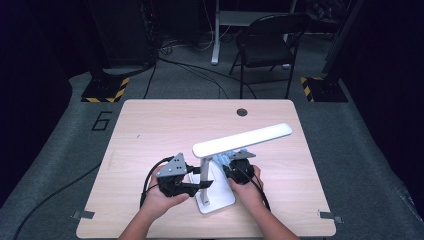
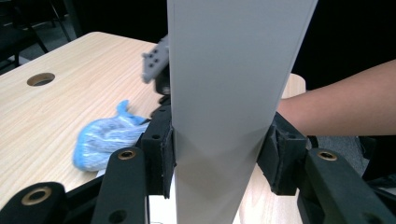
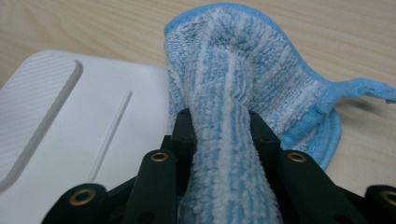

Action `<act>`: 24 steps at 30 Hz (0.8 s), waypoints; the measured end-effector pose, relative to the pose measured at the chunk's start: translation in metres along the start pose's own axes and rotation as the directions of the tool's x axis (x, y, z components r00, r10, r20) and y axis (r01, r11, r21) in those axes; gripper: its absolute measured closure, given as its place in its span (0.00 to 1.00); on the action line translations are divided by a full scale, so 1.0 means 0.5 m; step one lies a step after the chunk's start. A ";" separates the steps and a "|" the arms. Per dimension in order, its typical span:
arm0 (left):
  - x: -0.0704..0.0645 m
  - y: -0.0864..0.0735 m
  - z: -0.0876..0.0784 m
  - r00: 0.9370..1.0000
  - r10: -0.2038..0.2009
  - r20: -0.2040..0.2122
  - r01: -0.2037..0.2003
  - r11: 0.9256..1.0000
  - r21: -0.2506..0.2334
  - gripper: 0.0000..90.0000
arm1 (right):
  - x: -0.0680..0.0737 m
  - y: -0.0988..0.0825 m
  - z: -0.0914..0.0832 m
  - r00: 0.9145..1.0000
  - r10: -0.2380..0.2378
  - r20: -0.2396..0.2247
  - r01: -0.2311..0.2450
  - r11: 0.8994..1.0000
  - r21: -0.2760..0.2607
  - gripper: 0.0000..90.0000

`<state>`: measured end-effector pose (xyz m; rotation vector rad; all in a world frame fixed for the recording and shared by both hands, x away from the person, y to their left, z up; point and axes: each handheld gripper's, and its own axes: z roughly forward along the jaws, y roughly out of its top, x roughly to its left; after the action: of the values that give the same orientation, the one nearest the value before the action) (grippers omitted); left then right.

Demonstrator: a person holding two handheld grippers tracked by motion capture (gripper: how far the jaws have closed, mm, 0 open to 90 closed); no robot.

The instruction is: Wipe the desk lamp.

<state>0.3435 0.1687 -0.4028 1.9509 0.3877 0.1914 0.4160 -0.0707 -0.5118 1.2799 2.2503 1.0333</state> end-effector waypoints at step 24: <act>0.001 -0.002 0.000 1.000 -0.008 0.003 0.008 1.000 -0.003 0.58 | 0.032 -0.114 -0.125 0.996 -0.082 -0.030 0.082 0.996 0.026 0.77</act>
<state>0.3435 0.1694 -0.4038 1.9463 0.3931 0.1835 0.3355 -0.1020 -0.5112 1.1798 2.3251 1.0013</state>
